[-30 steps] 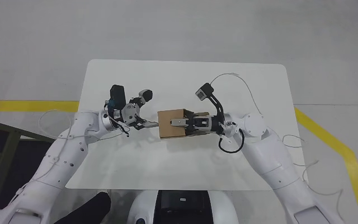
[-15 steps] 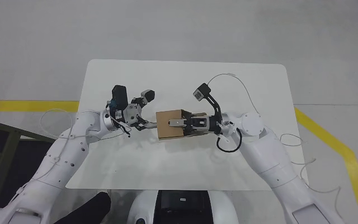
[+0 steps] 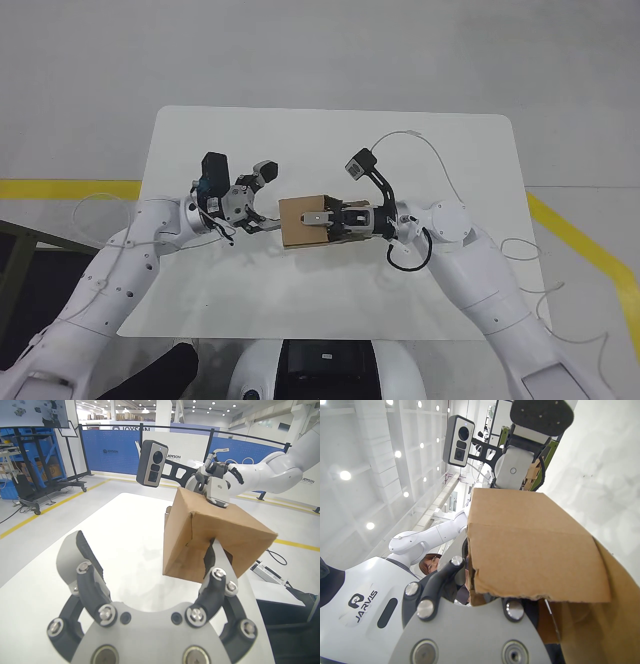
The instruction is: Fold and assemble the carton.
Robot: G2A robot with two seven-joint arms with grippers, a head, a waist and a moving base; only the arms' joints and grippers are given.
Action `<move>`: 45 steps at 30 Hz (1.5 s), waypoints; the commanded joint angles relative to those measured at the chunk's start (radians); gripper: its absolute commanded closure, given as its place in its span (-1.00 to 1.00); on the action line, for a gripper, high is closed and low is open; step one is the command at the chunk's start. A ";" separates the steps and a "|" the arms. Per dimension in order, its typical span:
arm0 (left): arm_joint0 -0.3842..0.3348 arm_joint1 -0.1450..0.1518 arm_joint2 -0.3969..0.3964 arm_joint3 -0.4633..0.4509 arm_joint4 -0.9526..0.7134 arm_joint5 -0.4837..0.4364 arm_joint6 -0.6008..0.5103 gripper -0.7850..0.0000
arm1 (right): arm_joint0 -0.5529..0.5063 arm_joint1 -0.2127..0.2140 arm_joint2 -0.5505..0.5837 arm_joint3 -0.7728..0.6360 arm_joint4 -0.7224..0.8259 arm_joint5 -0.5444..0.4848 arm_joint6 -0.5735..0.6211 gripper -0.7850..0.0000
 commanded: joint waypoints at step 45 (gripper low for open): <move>0.022 0.012 -0.025 0.063 0.270 0.014 0.100 -1.00 | 0.080 -0.025 -0.033 0.286 -0.072 0.016 -0.072 1.00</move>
